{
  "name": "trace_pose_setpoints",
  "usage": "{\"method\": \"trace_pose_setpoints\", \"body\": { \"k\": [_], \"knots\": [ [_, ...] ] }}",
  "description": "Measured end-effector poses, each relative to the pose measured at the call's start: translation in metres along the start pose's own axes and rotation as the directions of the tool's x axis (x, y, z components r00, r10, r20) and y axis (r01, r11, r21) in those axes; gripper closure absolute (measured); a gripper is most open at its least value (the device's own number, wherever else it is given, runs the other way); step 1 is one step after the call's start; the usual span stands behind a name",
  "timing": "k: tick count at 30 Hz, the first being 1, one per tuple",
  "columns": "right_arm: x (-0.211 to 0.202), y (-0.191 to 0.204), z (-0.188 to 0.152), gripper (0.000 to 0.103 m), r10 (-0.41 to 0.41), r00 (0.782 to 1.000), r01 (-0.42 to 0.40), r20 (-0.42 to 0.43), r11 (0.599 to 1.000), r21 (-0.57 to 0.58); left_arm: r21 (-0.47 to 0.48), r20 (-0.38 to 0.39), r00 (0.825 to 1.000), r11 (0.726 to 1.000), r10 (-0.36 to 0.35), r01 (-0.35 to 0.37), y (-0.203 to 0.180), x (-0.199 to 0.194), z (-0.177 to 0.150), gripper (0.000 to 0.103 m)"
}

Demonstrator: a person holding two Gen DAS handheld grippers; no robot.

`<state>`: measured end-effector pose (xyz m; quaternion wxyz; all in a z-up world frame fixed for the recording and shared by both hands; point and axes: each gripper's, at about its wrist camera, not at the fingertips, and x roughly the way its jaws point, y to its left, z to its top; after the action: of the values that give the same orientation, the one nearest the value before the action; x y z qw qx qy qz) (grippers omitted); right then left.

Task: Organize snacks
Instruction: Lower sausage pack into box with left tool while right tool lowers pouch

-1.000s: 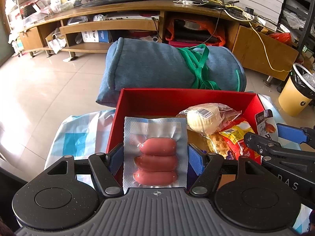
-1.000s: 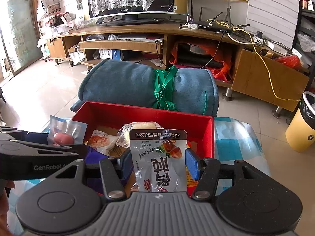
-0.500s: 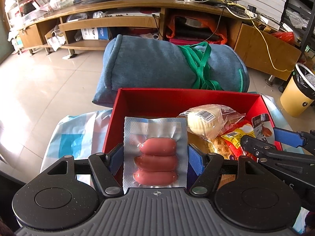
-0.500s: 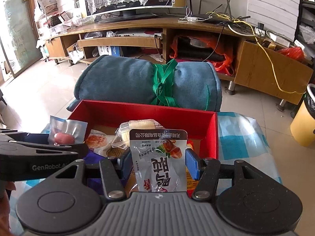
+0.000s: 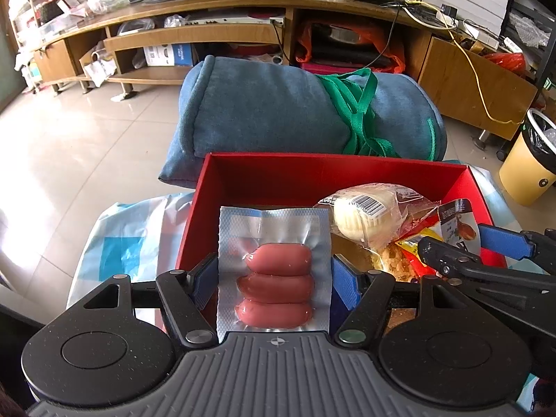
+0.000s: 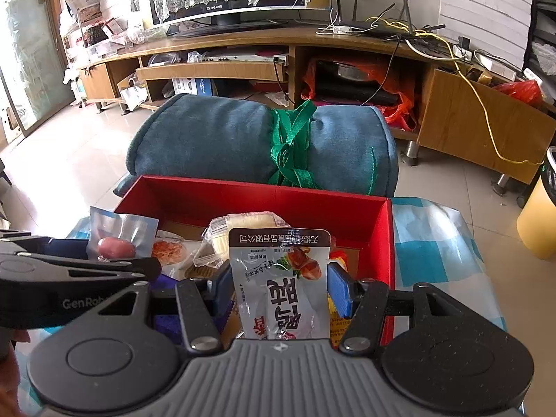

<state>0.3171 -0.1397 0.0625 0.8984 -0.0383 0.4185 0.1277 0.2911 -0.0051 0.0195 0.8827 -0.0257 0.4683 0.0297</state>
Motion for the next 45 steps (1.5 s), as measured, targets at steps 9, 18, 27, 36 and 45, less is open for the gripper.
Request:
{"method": "trace_pose_setpoints", "body": {
  "k": [9,18,27,36,45],
  "knots": [
    [0.005,-0.001,0.000,0.052,-0.010,1.000,0.010,-0.005,1.000,0.002,0.005,-0.005,1.000,1.000,0.008,-0.008,-0.002,0.005,0.000,0.029],
    [0.009,-0.001,0.000,0.052,-0.017,1.000,0.017,-0.012,1.000,-0.004,0.003,-0.008,1.000,1.000,0.017,-0.017,-0.001,0.008,0.000,0.028],
    [0.013,-0.001,-0.001,0.052,-0.026,1.000,0.026,-0.016,1.000,-0.004,0.007,-0.016,1.000,1.000,0.020,-0.020,-0.003,0.012,-0.001,0.028],
    [0.016,0.001,-0.003,0.051,-0.036,0.999,0.035,-0.017,0.999,-0.015,0.009,-0.027,0.999,1.000,0.024,-0.024,-0.003,0.016,-0.003,0.028],
    [0.016,0.002,-0.004,0.051,-0.040,0.999,0.039,-0.016,0.999,-0.017,0.010,-0.035,0.999,1.000,0.026,-0.026,-0.003,0.019,-0.004,0.028]
  ]
}}
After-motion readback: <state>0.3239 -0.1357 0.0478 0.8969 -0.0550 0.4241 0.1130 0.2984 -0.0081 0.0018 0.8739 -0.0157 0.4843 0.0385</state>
